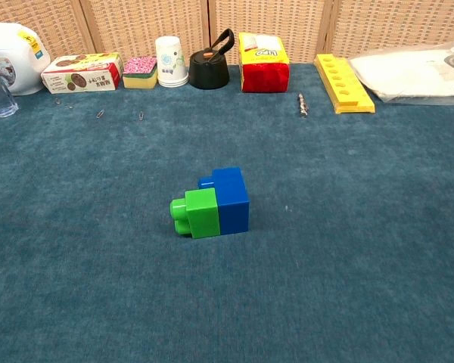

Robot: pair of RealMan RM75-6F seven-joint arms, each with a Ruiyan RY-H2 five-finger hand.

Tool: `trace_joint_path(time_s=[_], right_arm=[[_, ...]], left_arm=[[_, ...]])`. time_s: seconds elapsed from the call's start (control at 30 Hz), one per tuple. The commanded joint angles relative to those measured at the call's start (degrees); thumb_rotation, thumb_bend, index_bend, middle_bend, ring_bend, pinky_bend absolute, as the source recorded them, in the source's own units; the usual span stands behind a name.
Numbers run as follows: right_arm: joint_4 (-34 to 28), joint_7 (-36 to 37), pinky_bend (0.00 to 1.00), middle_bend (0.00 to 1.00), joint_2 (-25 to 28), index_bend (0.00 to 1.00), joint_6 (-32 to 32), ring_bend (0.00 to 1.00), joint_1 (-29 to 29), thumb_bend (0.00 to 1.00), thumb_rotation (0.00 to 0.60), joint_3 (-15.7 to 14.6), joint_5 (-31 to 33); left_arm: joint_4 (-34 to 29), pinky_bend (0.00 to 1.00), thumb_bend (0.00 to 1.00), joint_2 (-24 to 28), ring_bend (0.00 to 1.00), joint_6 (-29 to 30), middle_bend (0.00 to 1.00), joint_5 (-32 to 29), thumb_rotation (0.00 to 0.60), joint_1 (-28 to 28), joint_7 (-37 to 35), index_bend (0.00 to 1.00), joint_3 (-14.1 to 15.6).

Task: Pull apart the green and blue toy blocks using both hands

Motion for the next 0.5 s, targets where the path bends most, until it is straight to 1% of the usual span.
trace_joint_path(time_s=[0.03, 0.17, 0.4, 0.5], right_arm=[[-0.25, -0.17, 0.23, 0.32, 0.07, 0.33, -0.23, 0.26, 0.02, 0.14, 0.386, 0.00, -0.11], [-1.02, 0.59, 0.23, 0.32, 0.25, 0.33, -0.53, 0.26, -0.07, 0.14, 0.393, -0.19, -0.59], [-2.85, 4.02, 0.23, 0.32, 1.41, 0.33, -1.67, 0.26, 0.17, 0.14, 0.390, -0.35, -1.61], [-4.11, 7.10, 0.24, 0.32, 1.91, 0.33, -3.50, 0.26, 1.11, 0.14, 0.389, -0.46, -2.35]], left_arm=[[-0.01, 0.17, 0.12, 0.06, 0.07, 0.01, 0.15, 0.13, 0.600, -0.05, -0.04, 0.07, 0.00], [0.05, 0.17, 0.12, 0.29, 0.07, 0.35, 0.15, 0.54, 0.600, -0.01, -0.33, 0.07, 0.00], [0.09, 0.17, 0.12, 0.83, 0.07, 0.96, 0.15, 1.05, 0.600, 0.11, -0.83, 0.07, -0.05], [0.00, 0.17, 0.12, 1.21, 0.07, 1.03, 0.15, 1.58, 0.600, -0.05, -0.70, 0.07, -0.01]])
